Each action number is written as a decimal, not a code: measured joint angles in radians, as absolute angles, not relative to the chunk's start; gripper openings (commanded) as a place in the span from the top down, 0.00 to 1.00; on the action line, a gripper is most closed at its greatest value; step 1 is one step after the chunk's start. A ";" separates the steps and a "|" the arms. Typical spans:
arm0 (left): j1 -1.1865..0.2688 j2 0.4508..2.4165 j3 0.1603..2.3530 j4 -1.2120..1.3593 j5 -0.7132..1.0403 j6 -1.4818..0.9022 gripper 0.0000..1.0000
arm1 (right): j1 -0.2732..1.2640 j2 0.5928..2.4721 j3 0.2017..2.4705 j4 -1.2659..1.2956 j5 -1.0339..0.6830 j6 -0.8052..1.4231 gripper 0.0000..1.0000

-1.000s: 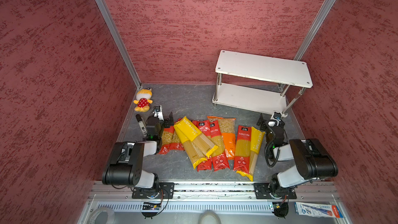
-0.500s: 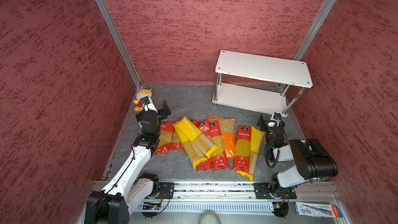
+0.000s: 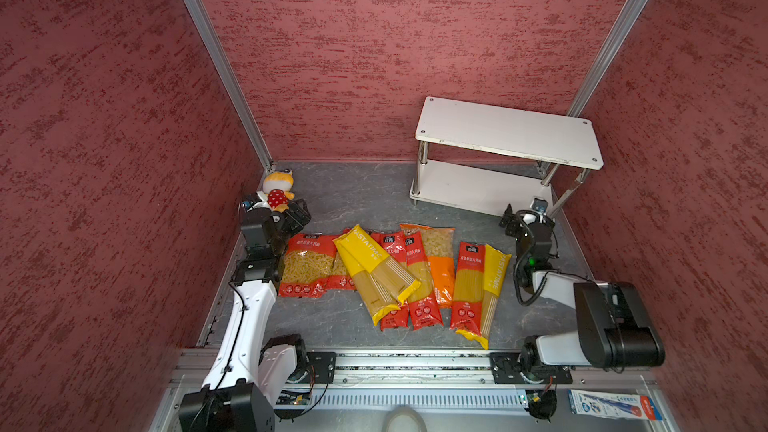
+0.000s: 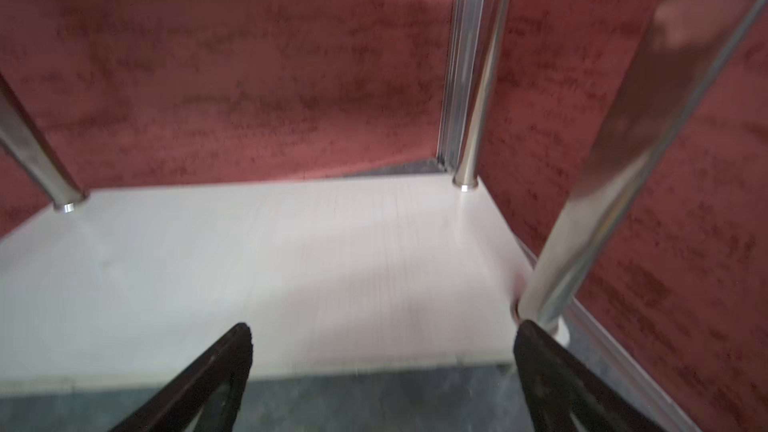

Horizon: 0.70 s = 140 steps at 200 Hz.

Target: Place and organize the pasta boxes and bags onto the shelf

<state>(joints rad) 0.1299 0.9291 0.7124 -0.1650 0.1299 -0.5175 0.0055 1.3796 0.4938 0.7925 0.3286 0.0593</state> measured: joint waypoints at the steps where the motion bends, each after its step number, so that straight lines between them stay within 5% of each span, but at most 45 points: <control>1: 0.127 0.929 0.714 -0.167 0.128 -0.517 0.10 | 0.006 1.376 0.506 0.778 0.333 0.061 0.01; 45: -0.136 0.944 0.847 -0.358 -0.089 -0.453 0.07 | 0.025 1.295 0.872 0.255 0.357 0.310 0.01; 74: -0.294 0.947 0.858 -0.419 -0.197 -0.460 0.08 | 0.016 1.142 0.741 0.136 0.080 0.467 0.25; 140: -0.768 1.162 0.865 -0.393 -0.334 -0.574 0.10 | 0.069 0.962 0.667 -0.315 -0.043 0.618 0.40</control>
